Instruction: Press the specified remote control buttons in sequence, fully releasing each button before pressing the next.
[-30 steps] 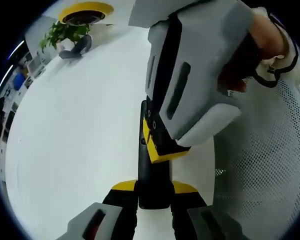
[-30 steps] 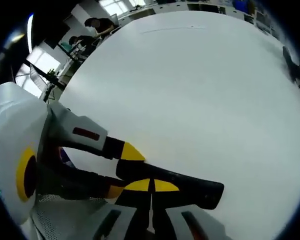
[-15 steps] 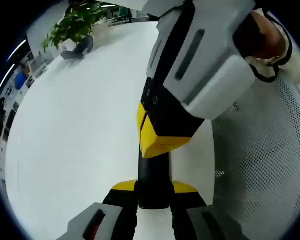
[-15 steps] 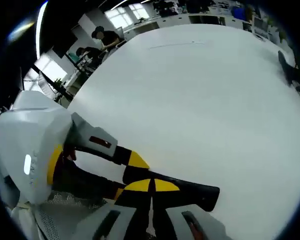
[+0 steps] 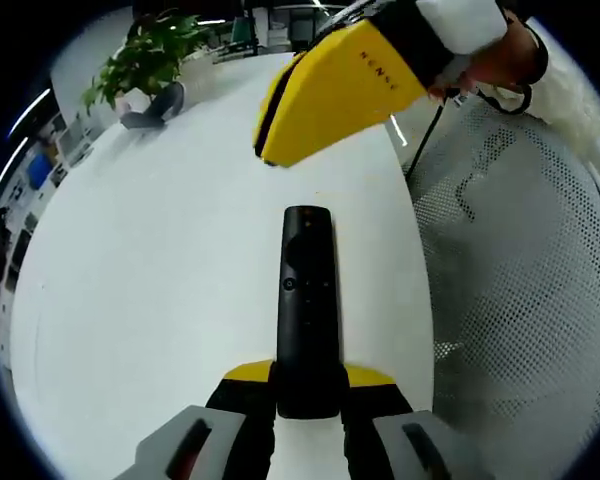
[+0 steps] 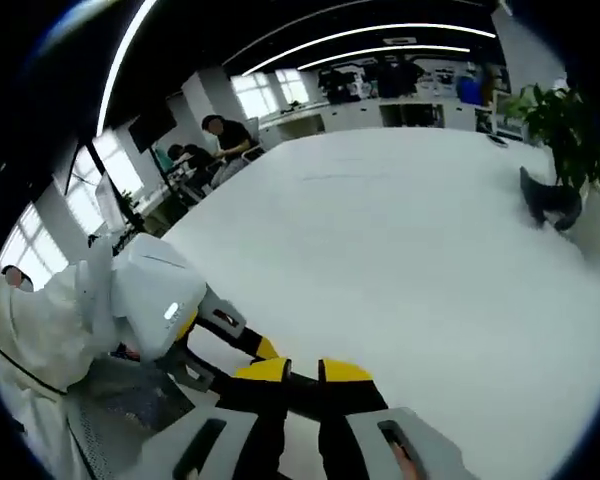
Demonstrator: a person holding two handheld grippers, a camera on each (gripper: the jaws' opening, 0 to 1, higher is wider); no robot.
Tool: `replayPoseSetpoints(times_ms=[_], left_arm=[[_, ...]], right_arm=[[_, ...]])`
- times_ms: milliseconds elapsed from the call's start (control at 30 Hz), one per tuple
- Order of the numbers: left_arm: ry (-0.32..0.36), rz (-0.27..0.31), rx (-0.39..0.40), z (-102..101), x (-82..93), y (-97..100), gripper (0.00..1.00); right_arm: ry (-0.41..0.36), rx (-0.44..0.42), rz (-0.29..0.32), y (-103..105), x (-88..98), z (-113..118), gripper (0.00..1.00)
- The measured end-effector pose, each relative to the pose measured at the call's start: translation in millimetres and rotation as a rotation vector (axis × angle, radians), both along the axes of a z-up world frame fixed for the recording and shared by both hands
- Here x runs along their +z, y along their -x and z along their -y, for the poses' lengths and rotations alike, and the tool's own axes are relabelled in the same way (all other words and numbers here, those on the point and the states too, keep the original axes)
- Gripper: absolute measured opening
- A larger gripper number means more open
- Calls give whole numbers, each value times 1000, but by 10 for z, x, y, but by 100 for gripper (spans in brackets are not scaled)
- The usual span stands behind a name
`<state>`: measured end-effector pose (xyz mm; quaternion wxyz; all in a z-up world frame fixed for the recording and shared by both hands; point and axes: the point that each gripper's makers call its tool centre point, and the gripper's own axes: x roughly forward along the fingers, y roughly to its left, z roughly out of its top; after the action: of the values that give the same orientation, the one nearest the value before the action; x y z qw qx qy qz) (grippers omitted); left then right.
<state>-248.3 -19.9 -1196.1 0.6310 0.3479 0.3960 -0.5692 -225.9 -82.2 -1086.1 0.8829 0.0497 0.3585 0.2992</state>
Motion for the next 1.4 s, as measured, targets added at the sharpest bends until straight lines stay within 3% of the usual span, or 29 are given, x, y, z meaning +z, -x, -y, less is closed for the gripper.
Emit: replayPoseSetpoints(times_ms=[133,400,533,767,967,1100,1400], left_arm=[[5,5,-21,20,-2,-44,23],[11,20,-39,-1,2,-239,23],[8,30,-44,-29,6,-334,23],[4,38,-41,-58,24,-578,23],[-3,44,-40,-100,47,-813,23],[-4,47,-18,-138,65,-1017,23],[-22,71,-19,-179,69,-1426,23]], right_arm=[[-39,-42,88,-12,209,128,30],[91,-120,254,22,357,493,58],[77,-153,248,66,334,576,68],[92,-200,263,83,297,714,75],[73,-253,253,45,300,816,77],[10,-258,239,44,308,791,80],[-2,-303,232,26,293,867,81]])
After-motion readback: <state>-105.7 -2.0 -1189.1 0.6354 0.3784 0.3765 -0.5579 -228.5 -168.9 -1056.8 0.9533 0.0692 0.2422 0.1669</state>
